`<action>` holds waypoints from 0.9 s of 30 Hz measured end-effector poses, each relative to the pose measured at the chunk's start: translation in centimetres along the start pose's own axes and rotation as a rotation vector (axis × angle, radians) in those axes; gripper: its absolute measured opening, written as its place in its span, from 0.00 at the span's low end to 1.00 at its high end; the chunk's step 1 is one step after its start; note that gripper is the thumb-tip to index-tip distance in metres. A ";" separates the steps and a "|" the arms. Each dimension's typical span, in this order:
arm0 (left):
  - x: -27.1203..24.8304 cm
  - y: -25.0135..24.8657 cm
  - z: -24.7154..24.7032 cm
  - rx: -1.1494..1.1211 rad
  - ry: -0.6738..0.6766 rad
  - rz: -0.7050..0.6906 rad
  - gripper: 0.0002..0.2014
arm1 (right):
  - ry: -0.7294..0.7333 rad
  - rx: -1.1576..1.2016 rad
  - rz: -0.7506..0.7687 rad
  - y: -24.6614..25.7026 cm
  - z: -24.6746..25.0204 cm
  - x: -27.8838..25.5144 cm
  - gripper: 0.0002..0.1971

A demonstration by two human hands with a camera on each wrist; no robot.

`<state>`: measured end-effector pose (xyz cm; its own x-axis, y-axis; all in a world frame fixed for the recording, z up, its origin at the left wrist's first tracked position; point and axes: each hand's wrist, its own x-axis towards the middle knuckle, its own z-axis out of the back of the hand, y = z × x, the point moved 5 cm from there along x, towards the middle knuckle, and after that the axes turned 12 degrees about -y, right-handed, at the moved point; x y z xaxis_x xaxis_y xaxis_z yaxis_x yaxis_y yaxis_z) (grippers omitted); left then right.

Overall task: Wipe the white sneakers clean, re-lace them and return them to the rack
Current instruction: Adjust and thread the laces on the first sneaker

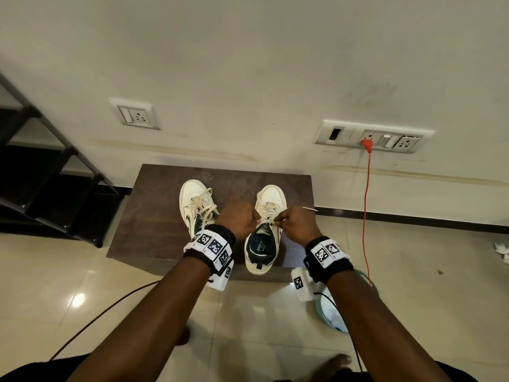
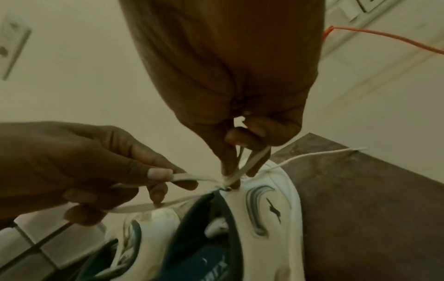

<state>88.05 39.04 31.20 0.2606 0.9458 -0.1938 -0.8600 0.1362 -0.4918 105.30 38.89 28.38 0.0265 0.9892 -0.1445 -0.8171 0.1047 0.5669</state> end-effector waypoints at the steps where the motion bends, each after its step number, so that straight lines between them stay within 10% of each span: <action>1: -0.3 0.3 -0.3 0.026 0.016 0.003 0.14 | -0.018 -0.006 0.019 0.0 0.0 -0.3 0.07; 19: -2.9 -1.6 1.4 0.326 -0.048 -0.006 0.12 | -0.129 -0.289 0.184 2.1 2.1 -2.5 0.09; 23: -3.0 -0.8 1.1 -0.168 0.193 0.198 0.10 | -0.084 -0.209 0.182 2.3 1.9 -2.7 0.08; 27: -2.6 -0.7 1.2 -0.649 0.069 0.422 0.09 | -0.024 -0.222 0.245 2.9 1.6 -2.7 0.07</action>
<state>87.45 36.80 33.11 0.0135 0.8558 -0.5172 -0.4692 -0.4513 -0.7591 103.75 36.67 31.75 -0.1744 0.9847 -0.0049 -0.9065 -0.1586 0.3914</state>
